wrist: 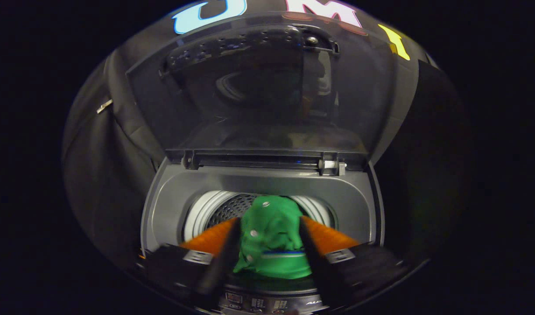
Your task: Put the clothes into the washing machine and then close the washing machine lid.
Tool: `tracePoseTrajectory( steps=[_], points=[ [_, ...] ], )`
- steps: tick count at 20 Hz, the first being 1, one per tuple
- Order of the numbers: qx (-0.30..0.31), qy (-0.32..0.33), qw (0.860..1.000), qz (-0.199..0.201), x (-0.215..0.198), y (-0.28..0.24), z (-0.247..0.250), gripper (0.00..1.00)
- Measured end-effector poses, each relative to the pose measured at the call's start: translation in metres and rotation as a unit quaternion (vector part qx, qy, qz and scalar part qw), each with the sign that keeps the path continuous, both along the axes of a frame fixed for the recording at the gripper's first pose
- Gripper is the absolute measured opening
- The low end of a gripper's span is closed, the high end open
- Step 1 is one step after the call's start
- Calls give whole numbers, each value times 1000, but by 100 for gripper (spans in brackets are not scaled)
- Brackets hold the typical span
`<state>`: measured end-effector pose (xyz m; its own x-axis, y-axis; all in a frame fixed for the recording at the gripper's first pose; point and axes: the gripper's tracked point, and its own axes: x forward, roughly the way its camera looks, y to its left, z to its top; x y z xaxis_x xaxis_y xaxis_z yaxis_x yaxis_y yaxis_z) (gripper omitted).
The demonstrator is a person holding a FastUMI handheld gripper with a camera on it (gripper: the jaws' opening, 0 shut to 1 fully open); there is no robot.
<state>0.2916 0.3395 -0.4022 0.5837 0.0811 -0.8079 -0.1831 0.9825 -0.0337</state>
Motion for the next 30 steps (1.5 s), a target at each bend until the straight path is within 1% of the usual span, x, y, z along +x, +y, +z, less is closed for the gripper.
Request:
tracePoseTrajectory(
  steps=[2, 3, 4, 6, 9, 12, 14, 17, 19, 22, 25, 28, 30],
  points=[
    [-3, -10, 1000, -22, 3, -5, 1, 98],
    [0, -6, 999, -37, 3, -7, -1, 97],
    [10, -5, 999, -44, 4, -5, -1, 100],
    [25, -17, 998, -47, 6, -5, 7, 100],
    [32, -66, 996, -43, 12, -7, 30, 100],
    [30, -139, 990, -22, 17, -7, 63, 100],
    [41, -185, 982, -15, 20, -5, 86, 100],
    [69, -254, 965, -13, 19, -4, 133, 100],
    [72, -296, 952, -6, 21, -7, 165, 100],
    [82, -360, 929, 7, 27, -4, 210, 100],
    [101, -400, 911, 10, 35, 3, 254, 99],
    [104, -415, 904, 6, 58, 7, 284, 99],
    [110, -417, 902, 1, 76, 14, 299, 99]
  ],
)
